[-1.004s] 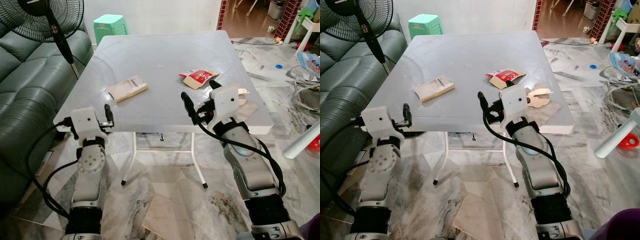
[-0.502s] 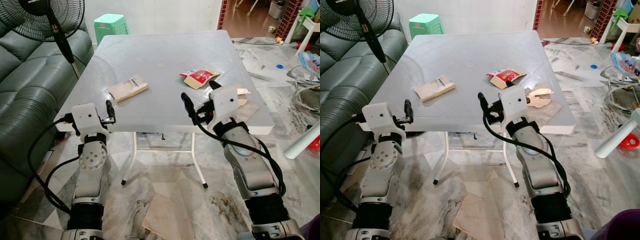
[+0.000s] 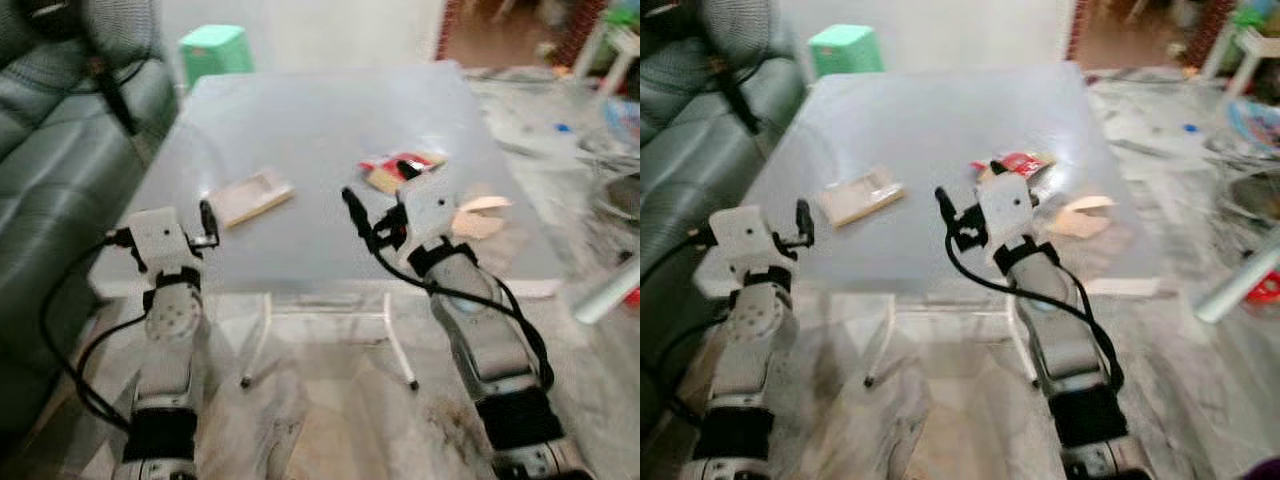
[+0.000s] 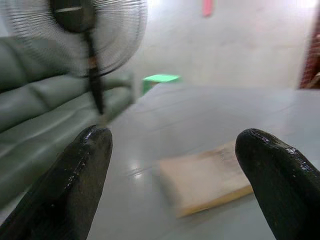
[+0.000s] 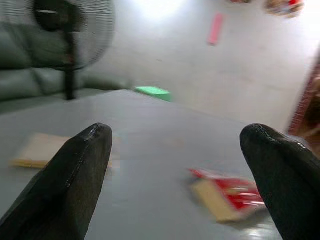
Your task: Picking trash to rubbish bin
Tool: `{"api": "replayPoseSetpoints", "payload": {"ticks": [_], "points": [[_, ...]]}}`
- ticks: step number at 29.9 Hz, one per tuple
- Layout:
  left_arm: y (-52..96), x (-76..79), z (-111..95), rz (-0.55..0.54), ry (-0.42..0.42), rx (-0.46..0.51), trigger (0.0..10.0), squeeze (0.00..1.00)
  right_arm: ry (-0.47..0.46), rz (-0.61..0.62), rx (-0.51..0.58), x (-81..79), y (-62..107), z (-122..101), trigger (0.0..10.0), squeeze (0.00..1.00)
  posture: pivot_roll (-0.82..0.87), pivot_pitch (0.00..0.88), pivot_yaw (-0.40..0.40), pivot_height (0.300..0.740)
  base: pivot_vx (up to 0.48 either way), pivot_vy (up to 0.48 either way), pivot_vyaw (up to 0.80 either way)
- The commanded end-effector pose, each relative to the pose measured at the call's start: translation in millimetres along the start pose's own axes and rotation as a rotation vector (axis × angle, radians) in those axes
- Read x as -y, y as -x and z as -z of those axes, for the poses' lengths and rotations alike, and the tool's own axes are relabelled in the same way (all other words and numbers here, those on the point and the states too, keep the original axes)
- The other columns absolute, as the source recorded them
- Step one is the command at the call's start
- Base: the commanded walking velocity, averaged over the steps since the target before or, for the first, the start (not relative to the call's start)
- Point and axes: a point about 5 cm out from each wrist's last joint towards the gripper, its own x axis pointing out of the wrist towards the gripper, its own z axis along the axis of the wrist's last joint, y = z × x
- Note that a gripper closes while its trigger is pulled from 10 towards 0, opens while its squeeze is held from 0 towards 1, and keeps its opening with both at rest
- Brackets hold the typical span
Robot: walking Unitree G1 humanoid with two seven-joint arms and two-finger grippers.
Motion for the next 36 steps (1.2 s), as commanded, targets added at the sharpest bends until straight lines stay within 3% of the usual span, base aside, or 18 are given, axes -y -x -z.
{"api": "replayPoseSetpoints", "payload": {"ticks": [1, 5, 36], "points": [[1.6, 7.1, 0.1, 0.027, 0.008, -0.003, 10.0, 0.0, 0.012, 0.01, 0.011, 3.3, 0.5, -2.0, 10.0, 0.52, -0.05, 0.019, 0.043, 0.74, 0.352, 0.27, 0.0], [1.6, 5.0, 2.3, 0.013, 0.001, -0.018, 10.0, 0.0, 0.012, 0.008, 0.011, 2.4, 1.2, -1.6, 10.0, 0.52, -0.04, 0.023, 0.042, 0.74, 0.307, 0.265, 0.0], [-3.5, 3.1, 16.5, -0.028, 0.004, -0.129, 10.0, 0.0, 0.005, -0.003, 0.012, -1.3, 1.5, -0.5, 10.0, 0.52, -0.04, 0.023, 0.049, 0.74, 0.0, 0.0, 0.0]]}}
